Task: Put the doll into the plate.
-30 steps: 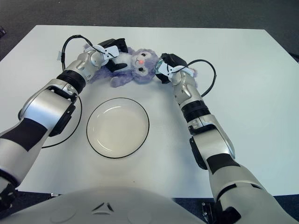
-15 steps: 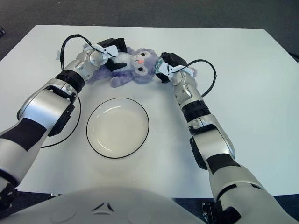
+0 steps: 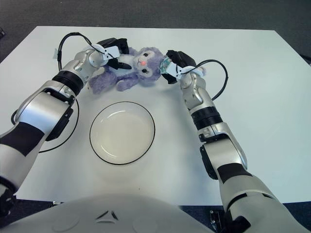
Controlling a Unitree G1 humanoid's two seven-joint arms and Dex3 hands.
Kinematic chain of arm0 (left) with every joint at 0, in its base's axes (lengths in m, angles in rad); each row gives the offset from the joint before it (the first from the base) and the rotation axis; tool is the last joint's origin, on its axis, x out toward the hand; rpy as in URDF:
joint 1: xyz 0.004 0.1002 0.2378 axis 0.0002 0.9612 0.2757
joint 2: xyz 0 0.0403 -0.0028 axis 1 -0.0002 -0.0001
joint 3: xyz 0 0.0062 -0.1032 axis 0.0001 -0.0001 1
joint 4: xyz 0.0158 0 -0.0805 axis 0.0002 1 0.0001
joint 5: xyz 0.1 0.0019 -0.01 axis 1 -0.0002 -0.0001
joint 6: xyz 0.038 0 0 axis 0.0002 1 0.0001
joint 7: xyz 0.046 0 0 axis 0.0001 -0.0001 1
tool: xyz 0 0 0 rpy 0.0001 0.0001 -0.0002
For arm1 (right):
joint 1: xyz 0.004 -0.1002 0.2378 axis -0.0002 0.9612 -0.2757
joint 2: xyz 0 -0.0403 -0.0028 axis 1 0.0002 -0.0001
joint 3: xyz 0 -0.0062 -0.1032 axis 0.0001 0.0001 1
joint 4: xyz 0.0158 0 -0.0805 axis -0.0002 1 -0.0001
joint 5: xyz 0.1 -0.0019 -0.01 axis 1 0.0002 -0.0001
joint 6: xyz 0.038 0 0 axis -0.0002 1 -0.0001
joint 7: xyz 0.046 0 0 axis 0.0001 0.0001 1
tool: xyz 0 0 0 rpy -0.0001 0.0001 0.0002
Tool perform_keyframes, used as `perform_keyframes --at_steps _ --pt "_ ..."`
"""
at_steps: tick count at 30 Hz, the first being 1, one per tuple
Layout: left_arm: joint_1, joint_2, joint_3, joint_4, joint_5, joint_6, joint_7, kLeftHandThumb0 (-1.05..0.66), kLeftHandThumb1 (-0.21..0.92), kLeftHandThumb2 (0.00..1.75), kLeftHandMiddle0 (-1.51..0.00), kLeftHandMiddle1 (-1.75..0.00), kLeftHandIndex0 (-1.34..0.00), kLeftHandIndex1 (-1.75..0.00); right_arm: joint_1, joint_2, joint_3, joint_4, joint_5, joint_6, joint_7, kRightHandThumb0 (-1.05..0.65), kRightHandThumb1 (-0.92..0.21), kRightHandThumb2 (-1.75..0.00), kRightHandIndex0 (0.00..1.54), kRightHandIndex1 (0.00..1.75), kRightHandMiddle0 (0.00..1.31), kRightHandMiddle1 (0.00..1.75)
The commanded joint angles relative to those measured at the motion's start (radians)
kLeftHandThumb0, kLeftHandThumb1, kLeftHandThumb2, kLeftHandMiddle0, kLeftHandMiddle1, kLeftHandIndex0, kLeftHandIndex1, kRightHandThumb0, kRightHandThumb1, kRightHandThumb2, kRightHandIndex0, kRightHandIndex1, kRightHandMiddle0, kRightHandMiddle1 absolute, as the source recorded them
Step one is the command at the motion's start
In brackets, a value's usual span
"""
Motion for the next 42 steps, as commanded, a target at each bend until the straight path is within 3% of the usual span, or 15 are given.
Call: perform_keyframes --at_steps 1,8,9,10,12,13,15,16,18,21,28,42 --pt "0.014 0.036 -0.018 0.007 0.026 0.003 -0.013 -0.24 0.92 0.10 -0.86 -1.75 -0.67 -1.75 0.005 -0.032 -0.024 -0.034 -0.004 0.022 0.008 0.46 -0.33 -1.29 0.59 1.75 0.68 1.75" --pt "0.015 0.037 -0.019 0.006 0.027 0.001 -0.013 -0.24 0.92 0.10 -0.85 -1.75 -0.67 -1.75 0.008 -0.033 -0.024 -0.043 -0.004 0.030 0.013 0.46 -0.33 -1.29 0.59 1.75 0.68 1.75" --pt "0.022 0.062 -0.032 -0.005 0.035 -0.058 -0.041 -0.24 0.92 0.10 -0.85 -1.75 -0.67 -1.75 0.008 -0.034 -0.024 -0.043 -0.004 0.031 0.014 0.46 -0.33 -1.29 0.59 1.75 0.68 1.75" --pt "0.028 0.080 -0.043 -0.014 0.041 -0.102 -0.062 -0.31 0.92 0.10 -0.75 -1.61 -0.56 -1.59 0.009 -0.035 -0.025 -0.042 -0.004 0.031 0.015 0.46 -0.33 -1.29 0.59 1.75 0.68 1.75" --pt "0.033 0.102 -0.060 -0.024 0.054 -0.151 -0.083 -0.47 0.92 0.07 -0.55 -1.17 -0.36 -1.10 0.009 -0.036 -0.025 -0.042 -0.004 0.032 0.016 0.46 -0.33 -1.29 0.59 1.75 0.68 1.75" --pt "0.030 0.108 -0.074 -0.026 0.069 -0.159 -0.089 -0.49 0.92 0.06 -0.52 -1.10 -0.33 -1.02 0.010 -0.036 -0.025 -0.042 -0.004 0.032 0.016 0.46 -0.33 -1.29 0.59 1.75 0.68 1.75" --pt "0.023 0.121 -0.103 -0.033 0.099 -0.174 -0.105 -0.52 0.91 0.03 -0.44 -0.75 -0.27 -0.76 0.011 -0.037 -0.025 -0.042 -0.004 0.032 0.015 0.46 -0.33 -1.29 0.59 1.75 0.68 1.75" --pt "0.019 0.126 -0.116 -0.036 0.112 -0.177 -0.117 -0.53 0.90 0.02 -0.43 -0.68 -0.27 -0.71 0.012 -0.038 -0.025 -0.042 -0.004 0.033 0.015 0.46 -0.33 -1.29 0.59 1.75 0.68 1.75" --pt "0.015 0.130 -0.126 -0.038 0.121 -0.179 -0.128 -0.56 0.89 0.01 -0.40 -0.34 -0.27 -0.56 0.012 -0.038 -0.024 -0.042 -0.004 0.033 0.015 0.46 -0.33 -1.29 0.59 1.75 0.68 1.75" --pt "0.006 0.138 -0.139 -0.043 0.129 -0.180 -0.166 -0.62 0.88 0.00 -0.33 -0.12 -0.25 -0.40 0.012 -0.040 -0.024 -0.044 -0.004 0.036 0.016 0.46 -0.33 -1.29 0.59 1.75 0.68 1.75" --pt "-0.006 0.149 -0.135 -0.054 0.116 -0.183 -0.248 -0.75 0.86 0.00 -0.20 -0.01 -0.18 -0.13 0.012 -0.042 -0.024 -0.043 -0.004 0.036 0.017 0.46 -0.33 -1.29 0.60 1.75 0.69 1.75" --pt "0.002 0.162 -0.100 -0.088 0.077 -0.189 -0.343 -0.78 0.84 0.00 -0.12 0.00 -0.14 -0.06 0.012 -0.047 -0.022 -0.041 -0.008 0.041 0.017 0.46 -0.33 -1.29 0.60 1.75 0.69 1.75"
